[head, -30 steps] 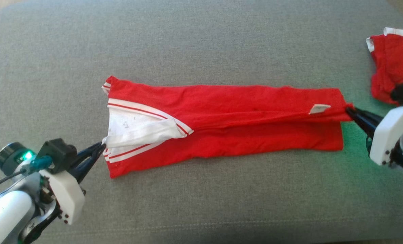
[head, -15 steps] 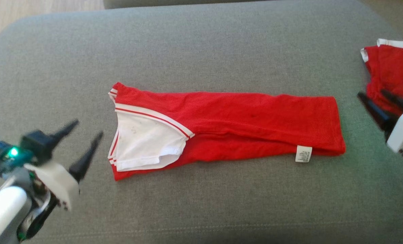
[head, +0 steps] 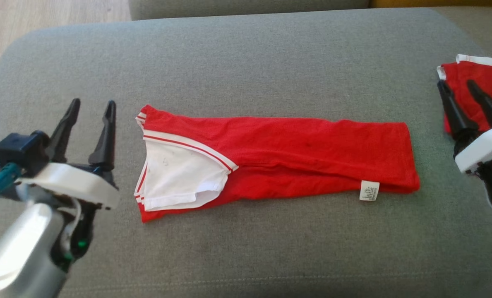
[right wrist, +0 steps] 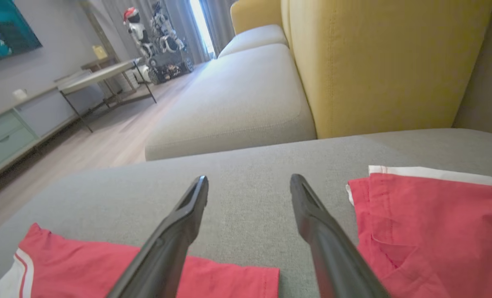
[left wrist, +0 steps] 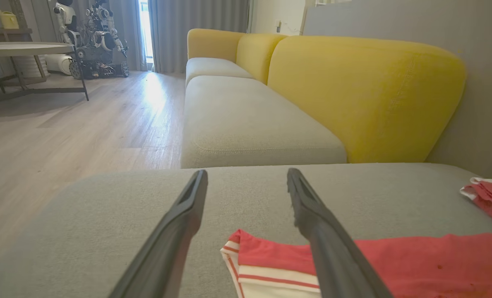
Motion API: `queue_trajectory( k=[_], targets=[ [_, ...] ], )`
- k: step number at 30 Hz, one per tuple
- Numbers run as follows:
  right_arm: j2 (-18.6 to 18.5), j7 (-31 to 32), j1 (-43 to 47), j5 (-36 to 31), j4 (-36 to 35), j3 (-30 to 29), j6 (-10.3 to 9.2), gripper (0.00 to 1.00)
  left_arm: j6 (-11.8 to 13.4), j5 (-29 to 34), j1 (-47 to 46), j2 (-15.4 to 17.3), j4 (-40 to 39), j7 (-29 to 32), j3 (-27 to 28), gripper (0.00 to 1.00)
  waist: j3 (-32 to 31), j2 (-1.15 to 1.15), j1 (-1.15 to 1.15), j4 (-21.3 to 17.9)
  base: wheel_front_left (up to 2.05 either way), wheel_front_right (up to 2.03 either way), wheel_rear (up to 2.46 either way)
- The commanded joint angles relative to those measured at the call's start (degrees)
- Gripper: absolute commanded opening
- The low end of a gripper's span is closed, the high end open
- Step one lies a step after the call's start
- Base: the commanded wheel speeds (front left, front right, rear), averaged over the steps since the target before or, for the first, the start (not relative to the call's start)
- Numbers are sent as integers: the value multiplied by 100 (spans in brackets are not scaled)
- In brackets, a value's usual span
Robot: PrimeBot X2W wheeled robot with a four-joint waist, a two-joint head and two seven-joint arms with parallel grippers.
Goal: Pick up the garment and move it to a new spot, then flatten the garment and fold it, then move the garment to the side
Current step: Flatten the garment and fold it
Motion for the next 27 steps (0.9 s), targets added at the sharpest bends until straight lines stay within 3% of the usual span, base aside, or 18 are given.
queue_trajectory(
  k=[1, 12, 20, 27],
  targets=[
    [-73, -74, -6, -60, -212, -59, -3, 100, 41, 7, -270, 158, -116, -49, 345, 100, -4, 0, 0, -4, 0, 0, 0],
    [1060, -279, 667, -1215, -848, -985, -3, 100, -32, 659, 41, -986, -17, -77, 1047, 100, -134, 0, 0, -44, 0, 0, 0],
    [1713, -364, 1163, -1606, -1250, -1461, -3, 100, -345, 1355, 584, -1864, -29, -78, 1803, 100, -167, 0, 0, -117, 0, 0, 0],
    [1971, -361, 1321, -1841, -1388, -1604, -3, 100, -784, 1945, 885, -2430, -32, -78, 2294, 100, -117, 0, 0, -119, 0, 0, 0]
  ],
)
